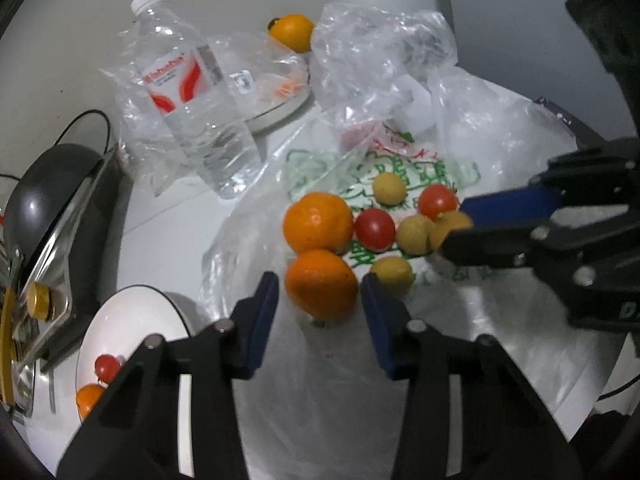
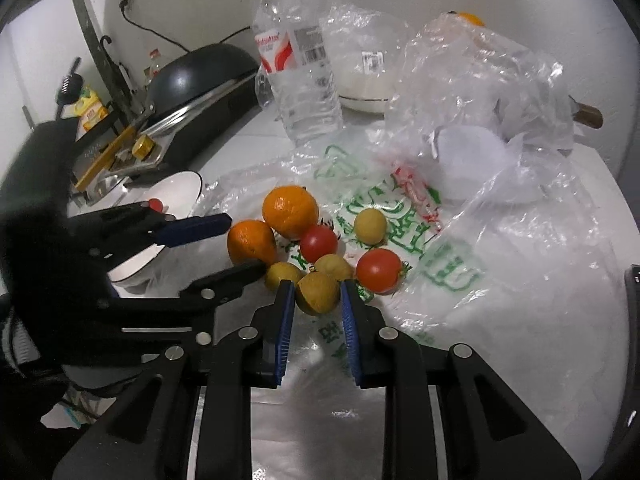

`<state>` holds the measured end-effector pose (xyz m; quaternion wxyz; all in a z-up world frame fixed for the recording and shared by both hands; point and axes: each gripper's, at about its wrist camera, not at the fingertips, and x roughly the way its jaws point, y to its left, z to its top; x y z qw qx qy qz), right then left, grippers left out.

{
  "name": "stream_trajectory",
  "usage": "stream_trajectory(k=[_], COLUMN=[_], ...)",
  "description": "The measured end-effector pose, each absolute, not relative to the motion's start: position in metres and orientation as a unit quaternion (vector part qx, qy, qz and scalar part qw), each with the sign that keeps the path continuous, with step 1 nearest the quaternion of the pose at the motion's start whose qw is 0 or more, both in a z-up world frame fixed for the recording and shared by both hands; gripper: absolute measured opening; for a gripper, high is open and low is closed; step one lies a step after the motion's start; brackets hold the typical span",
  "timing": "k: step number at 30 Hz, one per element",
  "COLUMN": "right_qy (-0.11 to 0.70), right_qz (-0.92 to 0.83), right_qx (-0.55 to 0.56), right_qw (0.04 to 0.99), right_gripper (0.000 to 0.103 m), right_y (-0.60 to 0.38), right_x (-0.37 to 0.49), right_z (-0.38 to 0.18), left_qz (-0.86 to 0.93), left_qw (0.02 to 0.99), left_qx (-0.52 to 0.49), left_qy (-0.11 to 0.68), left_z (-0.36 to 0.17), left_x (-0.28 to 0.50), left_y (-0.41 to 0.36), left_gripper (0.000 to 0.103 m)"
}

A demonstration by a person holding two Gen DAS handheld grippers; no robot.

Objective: Organize fruits
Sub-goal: 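Close the left tool around another orange, then carry the orange and the yellow-green fruit over the white plate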

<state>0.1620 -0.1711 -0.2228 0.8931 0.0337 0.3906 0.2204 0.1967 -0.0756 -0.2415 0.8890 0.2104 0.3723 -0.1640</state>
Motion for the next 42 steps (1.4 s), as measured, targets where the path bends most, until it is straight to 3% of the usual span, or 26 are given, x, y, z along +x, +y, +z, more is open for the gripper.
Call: stream_trajectory(k=[42], right_qy=[0.362], right_qz=[0.193], right_qx=[-0.001], right_qw=[0.912], right_gripper=[0.025], right_y=[-0.144], right_x=[0.127], right_z=[-0.185], left_qz=[-0.200], left_qw=[0.912], left_qx=[0.138], left_qy=[0.330], left_z=[-0.192], left_x=[0.147], left_y=[-0.047], left_gripper=[0.040])
